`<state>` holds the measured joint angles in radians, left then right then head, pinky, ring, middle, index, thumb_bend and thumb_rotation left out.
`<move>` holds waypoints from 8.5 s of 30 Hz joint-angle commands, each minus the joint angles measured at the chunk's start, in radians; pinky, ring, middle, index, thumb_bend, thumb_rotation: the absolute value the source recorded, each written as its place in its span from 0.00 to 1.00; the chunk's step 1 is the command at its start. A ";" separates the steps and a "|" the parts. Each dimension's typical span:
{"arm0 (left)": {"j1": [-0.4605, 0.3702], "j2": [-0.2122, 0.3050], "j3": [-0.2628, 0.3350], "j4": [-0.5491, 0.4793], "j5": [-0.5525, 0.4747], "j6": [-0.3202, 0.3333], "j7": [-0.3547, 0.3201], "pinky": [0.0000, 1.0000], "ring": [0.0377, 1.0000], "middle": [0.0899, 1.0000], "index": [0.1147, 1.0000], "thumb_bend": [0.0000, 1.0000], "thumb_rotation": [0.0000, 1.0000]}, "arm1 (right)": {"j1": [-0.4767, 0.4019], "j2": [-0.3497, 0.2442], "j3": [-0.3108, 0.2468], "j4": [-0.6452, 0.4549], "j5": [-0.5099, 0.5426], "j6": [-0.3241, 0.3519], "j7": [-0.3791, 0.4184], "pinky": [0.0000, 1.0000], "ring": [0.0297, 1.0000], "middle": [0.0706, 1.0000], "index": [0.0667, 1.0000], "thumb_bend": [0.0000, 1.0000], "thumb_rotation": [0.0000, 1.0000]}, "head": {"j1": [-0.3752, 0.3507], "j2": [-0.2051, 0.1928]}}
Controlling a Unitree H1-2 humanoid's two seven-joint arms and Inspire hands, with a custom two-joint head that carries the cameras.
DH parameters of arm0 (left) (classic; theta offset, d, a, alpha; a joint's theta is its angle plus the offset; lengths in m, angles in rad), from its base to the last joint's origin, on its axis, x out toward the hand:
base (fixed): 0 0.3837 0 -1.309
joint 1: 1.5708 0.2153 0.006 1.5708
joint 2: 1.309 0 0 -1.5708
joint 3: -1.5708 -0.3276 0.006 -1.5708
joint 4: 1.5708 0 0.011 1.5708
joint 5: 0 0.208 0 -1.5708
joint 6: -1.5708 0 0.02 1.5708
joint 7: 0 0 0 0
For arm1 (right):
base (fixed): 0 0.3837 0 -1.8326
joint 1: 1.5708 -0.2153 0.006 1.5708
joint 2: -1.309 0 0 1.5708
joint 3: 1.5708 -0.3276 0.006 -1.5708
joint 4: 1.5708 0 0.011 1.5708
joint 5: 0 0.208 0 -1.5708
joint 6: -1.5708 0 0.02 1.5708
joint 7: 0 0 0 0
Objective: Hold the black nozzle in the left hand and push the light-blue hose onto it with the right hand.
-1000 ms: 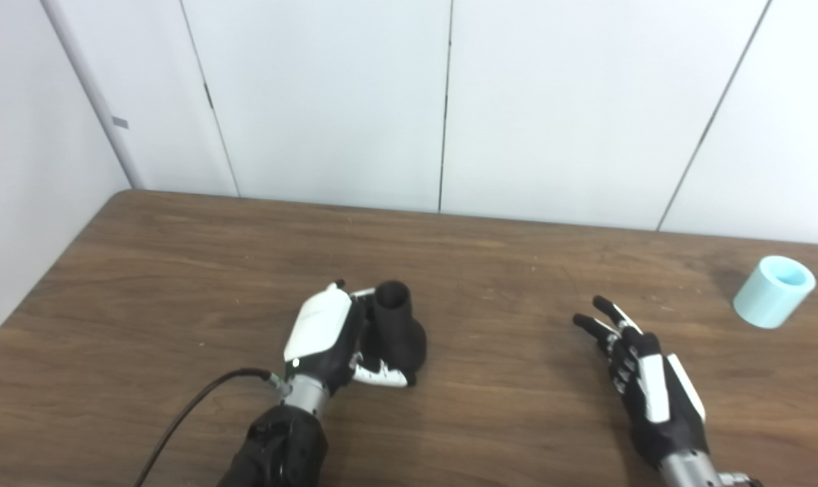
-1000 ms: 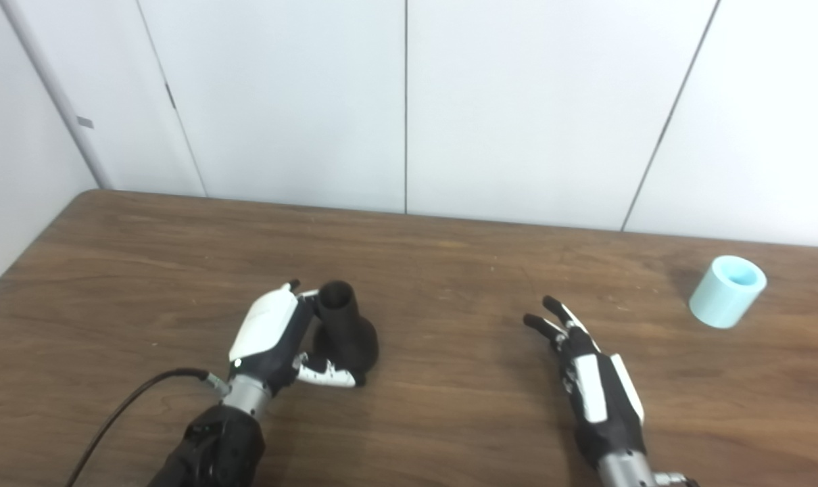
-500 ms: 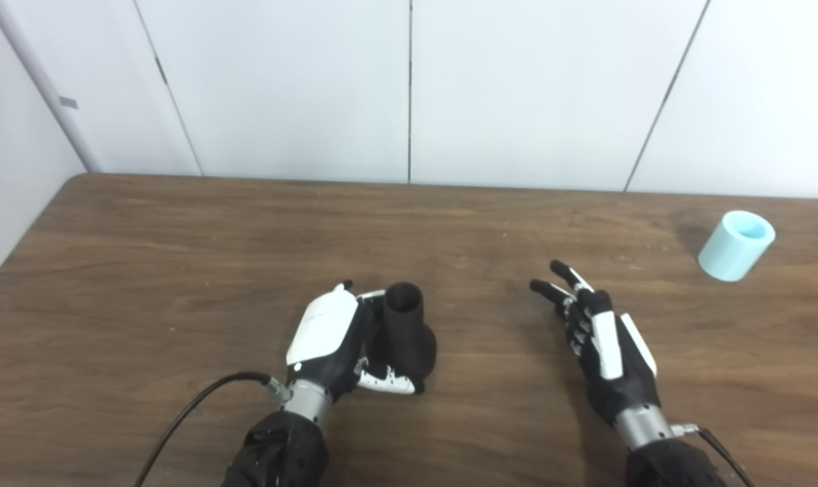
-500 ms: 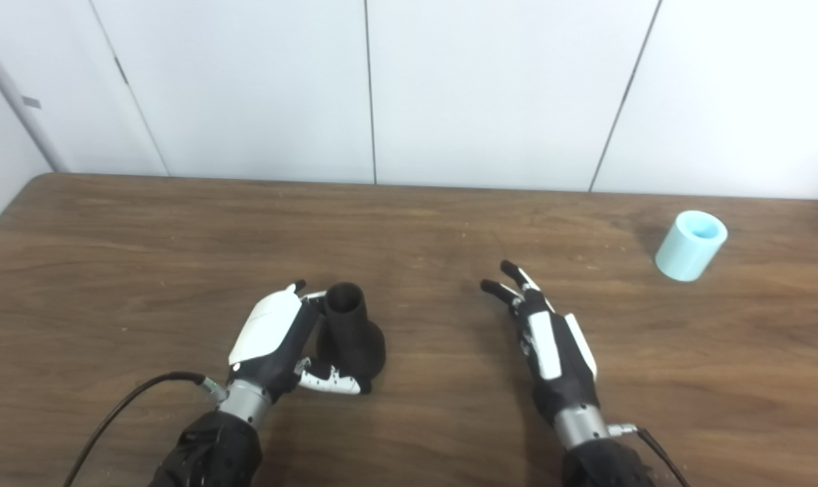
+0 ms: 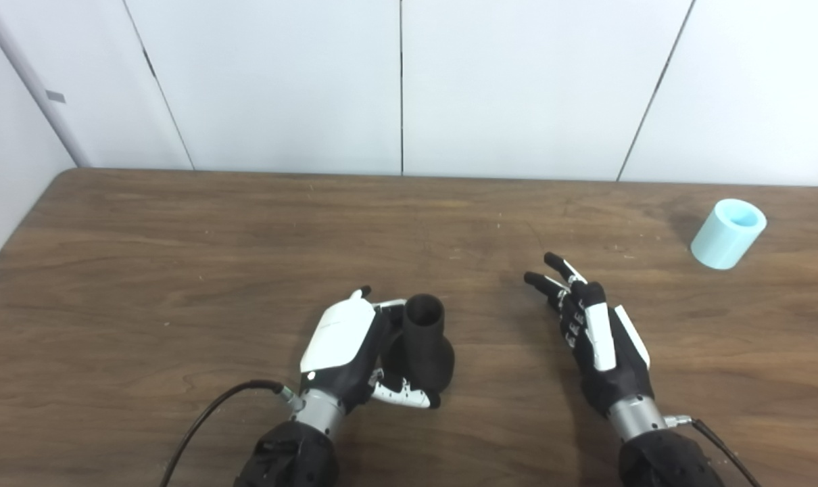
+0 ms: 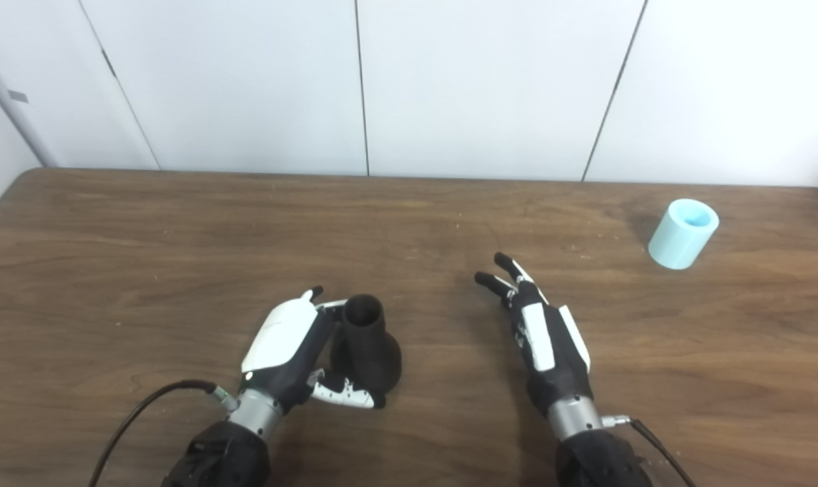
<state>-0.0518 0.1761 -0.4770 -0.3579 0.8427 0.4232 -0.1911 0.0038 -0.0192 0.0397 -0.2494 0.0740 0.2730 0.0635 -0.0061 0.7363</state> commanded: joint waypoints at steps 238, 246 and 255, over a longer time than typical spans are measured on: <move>-0.022 -0.032 -0.040 0.233 -0.035 -0.072 -0.052 1.00 0.71 0.49 0.38 0.52 0.00 | -0.659 -0.513 0.156 -0.324 -0.735 -0.019 0.608 0.30 0.41 0.47 0.47 0.50 0.00 | -0.021 0.042; -0.037 -0.044 -0.045 0.228 -0.021 -0.045 -0.068 1.00 0.74 0.50 0.38 0.52 0.00 | -0.701 -0.510 0.162 -0.356 -0.703 0.013 0.698 0.30 0.41 0.48 0.48 0.50 0.00 | -0.021 0.060; -0.026 -0.050 -0.051 0.236 -0.015 -0.047 -0.056 1.00 0.76 0.50 0.38 0.52 0.00 | -0.724 -0.502 0.192 -0.377 -0.693 0.023 0.767 0.29 0.41 0.47 0.47 0.50 0.00 | -0.011 0.059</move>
<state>-0.1322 0.1138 -0.4901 -0.1981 0.8092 0.3161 -0.1625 -0.6645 -0.5124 0.2386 -0.5933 -0.6186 0.3033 0.8350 -0.0169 0.7946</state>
